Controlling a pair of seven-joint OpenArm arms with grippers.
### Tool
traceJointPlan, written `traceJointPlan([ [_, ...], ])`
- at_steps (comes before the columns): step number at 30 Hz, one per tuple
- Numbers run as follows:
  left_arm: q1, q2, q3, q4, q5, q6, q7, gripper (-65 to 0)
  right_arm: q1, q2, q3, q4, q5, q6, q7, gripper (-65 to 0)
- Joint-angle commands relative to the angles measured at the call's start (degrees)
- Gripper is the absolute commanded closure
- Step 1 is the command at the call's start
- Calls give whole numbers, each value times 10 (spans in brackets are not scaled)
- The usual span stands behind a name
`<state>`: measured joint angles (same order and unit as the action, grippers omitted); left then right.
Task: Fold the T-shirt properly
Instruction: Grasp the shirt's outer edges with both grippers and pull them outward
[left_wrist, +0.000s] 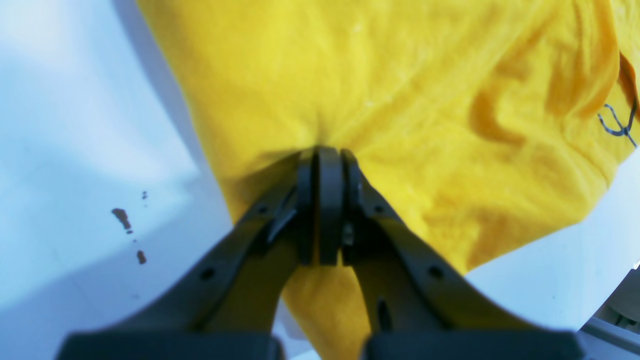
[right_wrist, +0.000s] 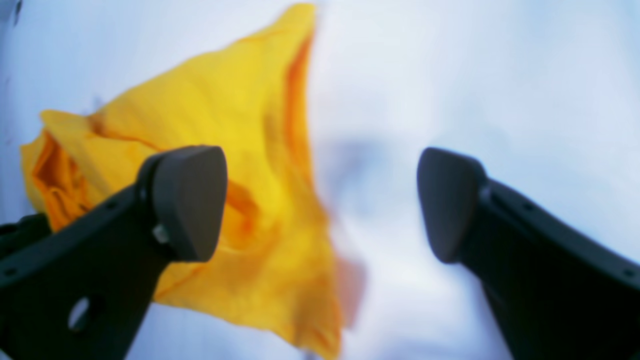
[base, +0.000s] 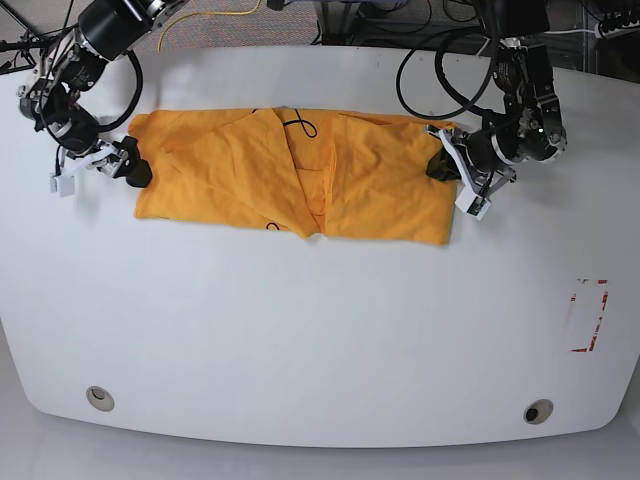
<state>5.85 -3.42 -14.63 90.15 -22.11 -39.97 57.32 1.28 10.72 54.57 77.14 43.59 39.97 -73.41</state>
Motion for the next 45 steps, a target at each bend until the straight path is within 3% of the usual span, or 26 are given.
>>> traceJointPlan([
  [1, -4, -5, -1, 4, 8, 0, 4, 0, -10, -13, -28, 4, -5, 0, 10, -575],
  [10, -4, -4, -1, 4, 8, 0, 4, 0, -17, -41, -68, 5, -5, 0, 20, -575],
  [18, -4, -4, -1, 3, 9, 0, 4, 0, -28, -46, -99, 5, -5, 0, 21, -564],
  [25, -4, -4, -1, 3, 9, 0, 4, 0, -29, -46, -110, 5, -5, 0, 22, -403],
  [28, -4, -4, -1, 3, 9, 0, 4, 0, -29, -46, -108, 5, -7, 0, 22, -296],
  [34, -4, -4, -1, 3, 9, 0, 4, 0, -35, -42, -109, 5, -7, 0, 36, -13],
  [45, -4, -4, -1, 3, 9, 0, 4, 0, -58, -46, -111, 99, -7, 0, 37, 0],
])
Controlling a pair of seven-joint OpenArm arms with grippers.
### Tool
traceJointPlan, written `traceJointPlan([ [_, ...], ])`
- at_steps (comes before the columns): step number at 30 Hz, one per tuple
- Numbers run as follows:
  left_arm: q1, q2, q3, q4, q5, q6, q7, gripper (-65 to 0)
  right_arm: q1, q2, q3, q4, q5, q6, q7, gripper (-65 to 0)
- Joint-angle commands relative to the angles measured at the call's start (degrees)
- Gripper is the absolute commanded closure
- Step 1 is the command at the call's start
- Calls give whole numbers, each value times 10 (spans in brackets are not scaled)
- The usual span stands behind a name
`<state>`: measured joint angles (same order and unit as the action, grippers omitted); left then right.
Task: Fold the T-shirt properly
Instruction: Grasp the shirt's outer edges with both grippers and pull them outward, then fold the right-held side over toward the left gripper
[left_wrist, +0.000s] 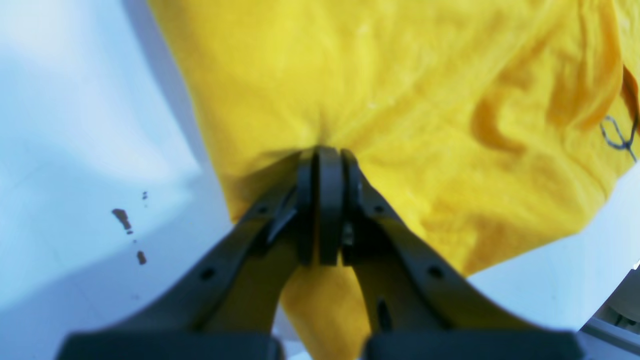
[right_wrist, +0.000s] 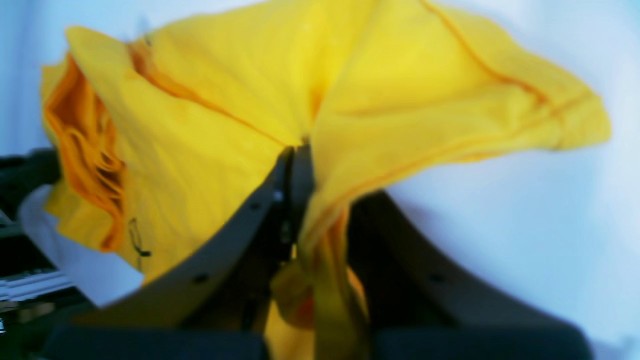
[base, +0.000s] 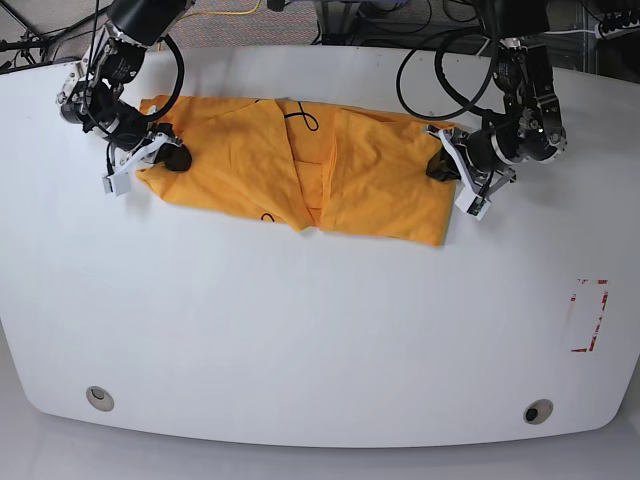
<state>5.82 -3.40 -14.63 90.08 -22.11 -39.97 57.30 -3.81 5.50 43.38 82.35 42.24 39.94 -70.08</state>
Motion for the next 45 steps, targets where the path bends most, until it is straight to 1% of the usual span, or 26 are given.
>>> traceJointPlan([
  [1, -3, -4, 0, 3, 9, 0, 4, 0, -11, 6, 0, 67, 6, 1, 4, 0],
  [9, -4, -4, 0, 2, 10, 0, 4, 0, -33, 5, -52, 175, 5, 1, 5, 0],
  [12, -5, -3, 13, 2, 10, 0, 4, 0, -37, 5, -83, 221, 5, -1, 5, 0],
  [15, -5, -3, 34, 2, 10, 0, 4, 0, -44, 5, -107, 260, 5, -37, 5, 0],
  [18, -5, -2, 47, -1, 10, 0, 4, 0, -43, 3, -132, 291, 6, -66, 5, 0],
  [21, -6, -1, 54, -13, 10, 0, 4, 0, -43, -14, -159, 315, 6, -101, 5, 0],
  [23, -6, -1, 54, -26, 10, 0, 4, 0, -42, -25, -173, 322, 6, -118, 5, 0],
  [25, -7, 0, 54, -35, 10, 0, 4, 0, -36, -31, -185, 322, 6, -125, 5, 0],
  [28, -8, 2, 55, -49, 9, 0, 4, 0, -31, -40, -228, 324, 6, -129, 4, 0],
  [32, -7, 13, 55, -49, 9, 26, -1, 0, -27, -47, -279, 330, 6, -132, 6, 0],
  [36, -4, 14, 55, -49, 9, 32, -19, 0, -19, -74, -320, 330, 4, -134, 20, 0],
  [38, -3, 14, 55, -49, 9, 32, -21, 0, -16, -81, -336, 330, 4, -143, 24, 0],
  [40, -3, 14, 55, -49, 9, 32, -21, 0, -12, -84, -355, 327, 3, -163, 28, 0],
  [42, -3, 14, 55, -49, 9, 32, -21, 0, -8, -87, -381, 326, -5, -184, 43, 0],
  [45, -3, 15, 55, -49, 9, 32, -21, 0, -5, -87, -417, 325, -18, -199, 63, 0],
])
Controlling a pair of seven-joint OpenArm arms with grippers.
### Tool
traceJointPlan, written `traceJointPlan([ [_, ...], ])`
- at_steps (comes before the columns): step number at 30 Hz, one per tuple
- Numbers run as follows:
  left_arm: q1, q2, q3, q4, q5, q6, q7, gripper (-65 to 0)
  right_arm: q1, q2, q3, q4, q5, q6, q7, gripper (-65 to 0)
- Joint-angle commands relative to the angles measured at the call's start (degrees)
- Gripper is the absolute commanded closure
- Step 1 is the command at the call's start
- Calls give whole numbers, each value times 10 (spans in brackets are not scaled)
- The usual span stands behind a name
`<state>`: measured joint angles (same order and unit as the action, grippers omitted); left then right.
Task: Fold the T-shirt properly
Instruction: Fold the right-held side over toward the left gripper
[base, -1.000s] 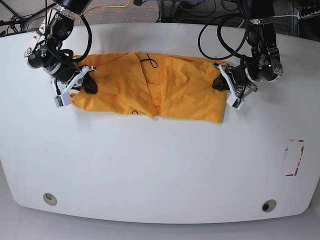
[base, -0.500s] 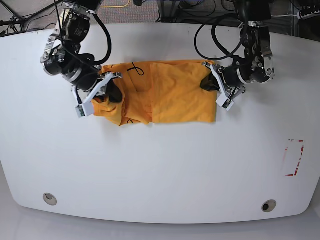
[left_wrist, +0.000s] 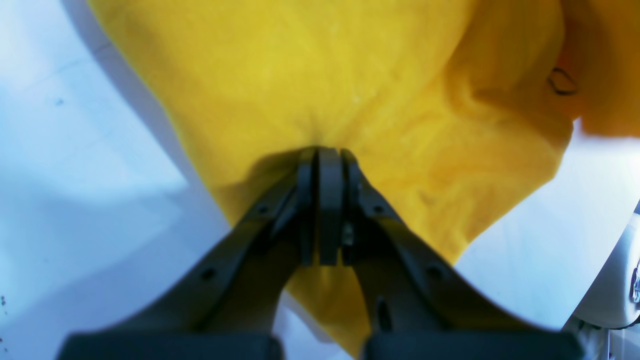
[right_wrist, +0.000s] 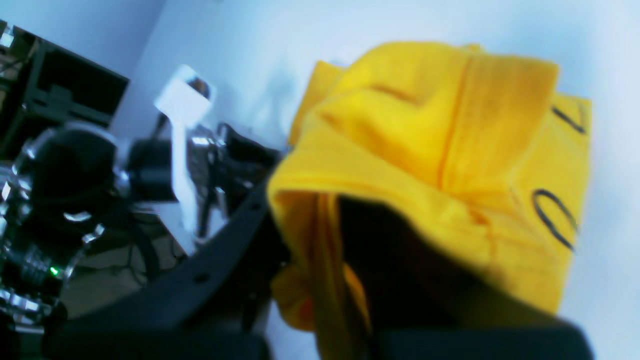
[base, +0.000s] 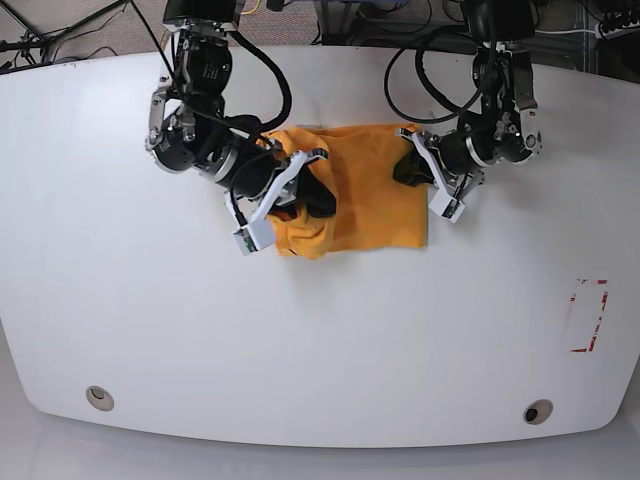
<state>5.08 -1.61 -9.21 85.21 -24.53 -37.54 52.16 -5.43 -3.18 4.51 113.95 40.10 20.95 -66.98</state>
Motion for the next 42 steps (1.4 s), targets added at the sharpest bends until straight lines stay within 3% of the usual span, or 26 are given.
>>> traceJointPlan([
  [1, 4, -4, 1, -1, 33, 7, 30, 0, 11, 0, -35, 8, -2, -13, 36, 0],
  [13, 4, -5, 1, -1, 33, 7, 30, 0, 32, -6, -108, 7, -124, -43, 50, -52],
  [18, 4, -5, 1, -1, 33, 7, 30, 0, 43, -6, -141, 7, -158, -43, 50, -198],
  [23, 2, -3, 1, -1, 33, 7, 29, 0, 49, -6, -188, 7, -202, -44, 53, -423],
  [27, 1, -2, 1, -1, 33, 7, 29, 0, 53, -27, -201, 7, -226, -44, 54, -525],
  [36, 1, -2, 1, 4, 28, 5, 29, -7, 42, -42, -203, 15, -228, -43, 81, -501],
  [42, -8, -2, -1, 3, 6, -22, 27, -107, 25, -27, -185, 17, -226, -39, 109, -474],
])
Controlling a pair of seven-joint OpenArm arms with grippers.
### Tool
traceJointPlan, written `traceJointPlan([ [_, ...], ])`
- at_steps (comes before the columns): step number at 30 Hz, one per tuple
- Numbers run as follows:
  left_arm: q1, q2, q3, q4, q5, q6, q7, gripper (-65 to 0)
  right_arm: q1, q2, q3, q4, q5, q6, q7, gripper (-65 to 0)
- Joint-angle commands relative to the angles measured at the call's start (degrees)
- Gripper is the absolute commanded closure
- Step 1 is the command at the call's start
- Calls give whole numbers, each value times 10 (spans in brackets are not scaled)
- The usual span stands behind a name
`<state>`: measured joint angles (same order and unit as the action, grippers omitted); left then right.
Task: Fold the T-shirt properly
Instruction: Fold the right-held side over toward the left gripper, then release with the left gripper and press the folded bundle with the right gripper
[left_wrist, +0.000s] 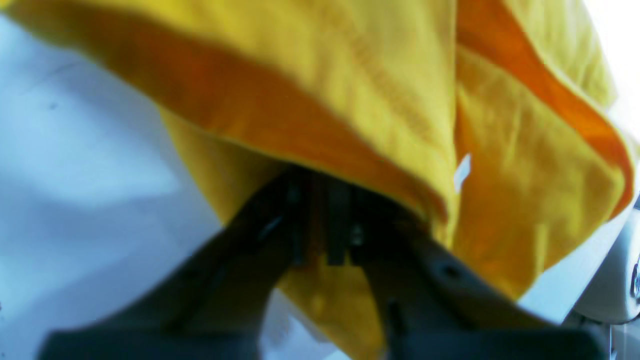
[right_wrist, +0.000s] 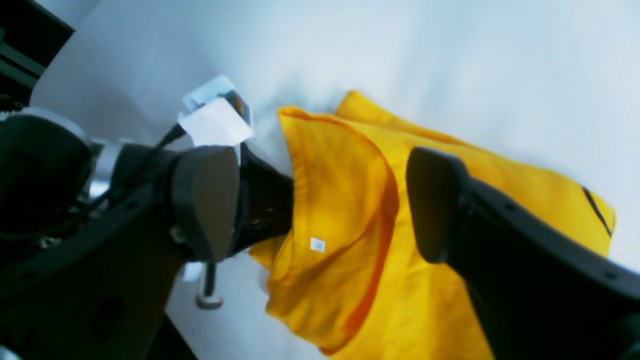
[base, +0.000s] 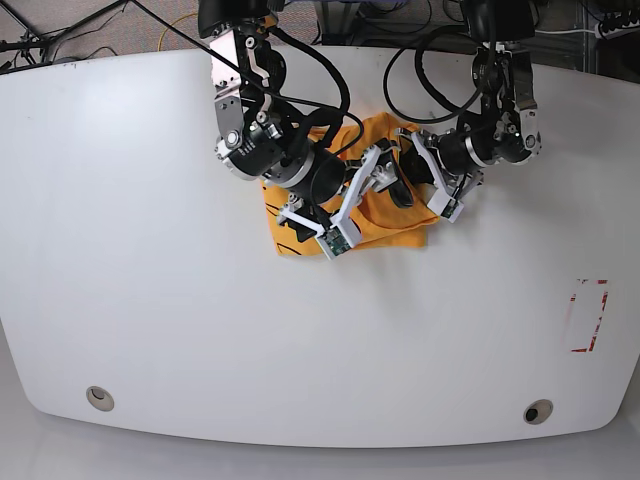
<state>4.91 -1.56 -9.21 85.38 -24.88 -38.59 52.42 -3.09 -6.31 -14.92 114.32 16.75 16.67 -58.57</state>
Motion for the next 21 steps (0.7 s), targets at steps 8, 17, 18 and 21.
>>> traceJointPlan([
  [8, -16, -6, -9, 2, -64, -14, 25, -203, -1, 39, 38, 13, 73, 5, 30, -466],
  [17, -37, -21, -46, 5, -167, -14, 28, -300, 3, 75, 62, 13, 138, 5, 30, -466],
  [18, -37, -31, -46, 14, -182, -14, 28, -308, 4, 78, 62, 13, 138, 5, 30, -466],
  [21, -36, -52, -46, 35, -213, -14, 28, -321, 12, 82, 62, 11, 137, 5, 30, -466],
])
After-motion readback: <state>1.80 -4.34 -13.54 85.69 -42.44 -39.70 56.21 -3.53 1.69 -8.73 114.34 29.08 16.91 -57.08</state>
